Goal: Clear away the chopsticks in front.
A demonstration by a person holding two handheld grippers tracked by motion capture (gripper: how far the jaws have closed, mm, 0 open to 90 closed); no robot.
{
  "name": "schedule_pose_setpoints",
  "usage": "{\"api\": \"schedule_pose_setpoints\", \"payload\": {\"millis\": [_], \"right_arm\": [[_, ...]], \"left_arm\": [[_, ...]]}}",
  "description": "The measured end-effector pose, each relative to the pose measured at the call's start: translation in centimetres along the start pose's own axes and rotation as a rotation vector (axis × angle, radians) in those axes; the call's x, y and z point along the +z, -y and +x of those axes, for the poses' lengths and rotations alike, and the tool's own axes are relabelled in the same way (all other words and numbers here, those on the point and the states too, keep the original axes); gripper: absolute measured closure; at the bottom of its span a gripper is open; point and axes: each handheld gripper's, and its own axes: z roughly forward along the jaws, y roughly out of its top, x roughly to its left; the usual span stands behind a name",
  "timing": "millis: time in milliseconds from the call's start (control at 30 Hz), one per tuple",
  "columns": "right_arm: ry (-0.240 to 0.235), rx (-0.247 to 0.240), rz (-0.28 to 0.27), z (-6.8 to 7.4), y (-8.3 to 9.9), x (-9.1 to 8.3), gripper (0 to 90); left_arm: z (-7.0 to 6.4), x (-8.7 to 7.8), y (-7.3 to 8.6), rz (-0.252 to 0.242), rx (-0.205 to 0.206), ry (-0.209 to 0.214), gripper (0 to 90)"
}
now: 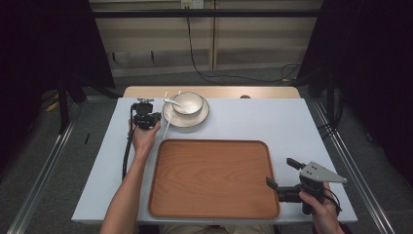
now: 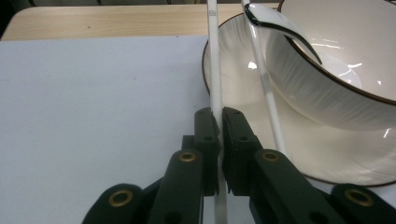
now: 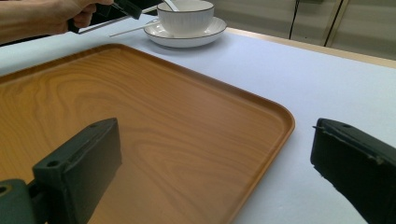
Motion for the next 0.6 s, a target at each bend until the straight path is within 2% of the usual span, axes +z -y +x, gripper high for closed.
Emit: {"api": "schedule_pose_setpoints", "payload": {"millis": [33, 100, 233, 433, 467, 567, 600], "right_arm": [[0.0, 0.003, 0.001, 0.0, 0.0, 0.0, 1.6], [0.001, -0.001, 0.0, 0.0, 0.0, 0.0, 1.6], [-0.002, -0.002, 0.001, 0.0, 0.0, 0.0, 1.6], [-0.009, -0.004, 0.0, 0.0, -0.1, 0.1, 1.6], [-0.008, -0.005, 0.001, 0.0, -0.1, 0.1, 1.6], [-0.007, -0.007, 0.001, 0.0, 0.0, 0.0, 1.6], [-0.009, -0.007, 0.002, 0.1, 0.0, 0.0, 1.6]], "left_arm": [[0.1, -0.2, 0.2, -0.001, -0.008, 0.008, 85.6], [0.2, -0.5, 0.6, 0.012, 0.008, -0.016, 85.6], [0.4, -1.1, 1.1, 0.007, -0.006, -0.032, 85.6], [0.0, -1.6, 1.8, 0.034, -0.033, -0.02, 85.5], [0.0, -1.7, 2.1, 0.028, -0.044, -0.027, 85.6], [0.1, -2.0, 2.9, 0.017, -0.11, -0.038, 85.6], [0.3, -2.1, 3.1, 0.003, -0.139, -0.012, 85.6]]}}
